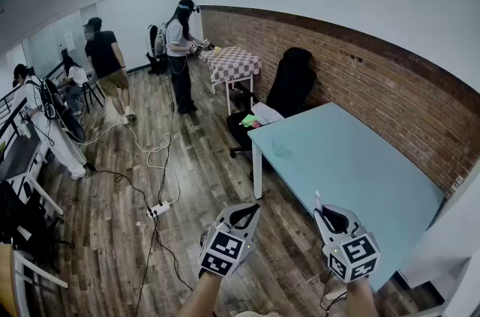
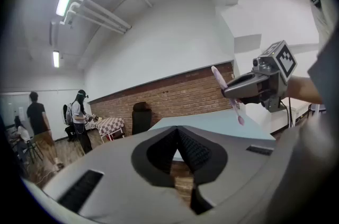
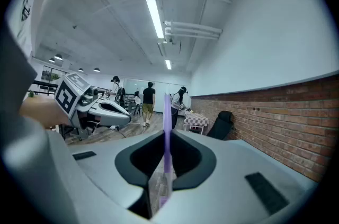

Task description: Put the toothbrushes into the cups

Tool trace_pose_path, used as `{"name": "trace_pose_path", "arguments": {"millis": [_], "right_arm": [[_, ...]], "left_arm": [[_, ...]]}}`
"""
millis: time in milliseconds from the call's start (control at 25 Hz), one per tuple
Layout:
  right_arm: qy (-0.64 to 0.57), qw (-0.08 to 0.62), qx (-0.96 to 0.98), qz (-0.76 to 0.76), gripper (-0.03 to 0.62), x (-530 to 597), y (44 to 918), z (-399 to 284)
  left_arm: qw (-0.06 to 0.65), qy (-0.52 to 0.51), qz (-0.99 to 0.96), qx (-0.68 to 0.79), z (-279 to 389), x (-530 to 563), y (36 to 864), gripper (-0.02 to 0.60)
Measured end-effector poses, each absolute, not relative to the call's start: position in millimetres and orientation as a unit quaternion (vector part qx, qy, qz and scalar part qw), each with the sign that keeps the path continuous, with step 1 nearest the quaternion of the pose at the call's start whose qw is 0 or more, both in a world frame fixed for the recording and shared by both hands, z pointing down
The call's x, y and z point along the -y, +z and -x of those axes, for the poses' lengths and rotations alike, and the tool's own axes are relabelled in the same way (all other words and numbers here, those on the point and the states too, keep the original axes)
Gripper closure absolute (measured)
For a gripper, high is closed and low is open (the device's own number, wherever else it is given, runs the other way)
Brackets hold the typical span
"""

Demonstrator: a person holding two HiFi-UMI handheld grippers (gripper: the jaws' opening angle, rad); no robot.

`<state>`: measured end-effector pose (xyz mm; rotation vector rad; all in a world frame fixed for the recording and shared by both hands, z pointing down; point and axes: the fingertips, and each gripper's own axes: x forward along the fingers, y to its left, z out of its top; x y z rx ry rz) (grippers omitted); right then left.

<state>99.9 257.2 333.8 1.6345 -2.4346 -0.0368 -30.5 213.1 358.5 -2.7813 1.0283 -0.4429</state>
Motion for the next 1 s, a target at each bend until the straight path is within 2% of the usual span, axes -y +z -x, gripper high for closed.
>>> {"name": "trace_pose_path", "arguments": {"millis": [240,440,1000], "right_arm": [[-0.009,0.105,0.825,-0.555,0.551,-253.5,338.1,-113.5],[-0.016,0.074,0.83,-0.552,0.551,-254.8,324.1,-119.0],[0.014,0.079,0.846,-0.528,0.549,-255.3,340.3,-142.9]], "left_arm": [[0.071,-0.149,0.927,-0.337,17.3,-213.5,362.2,0.58],[0.072,-0.146,0.925,-0.342,13.8,-214.5,357.3,0.58],[0.055,-0.154,0.913,-0.373,0.5,-222.0,365.1,0.58]]}}
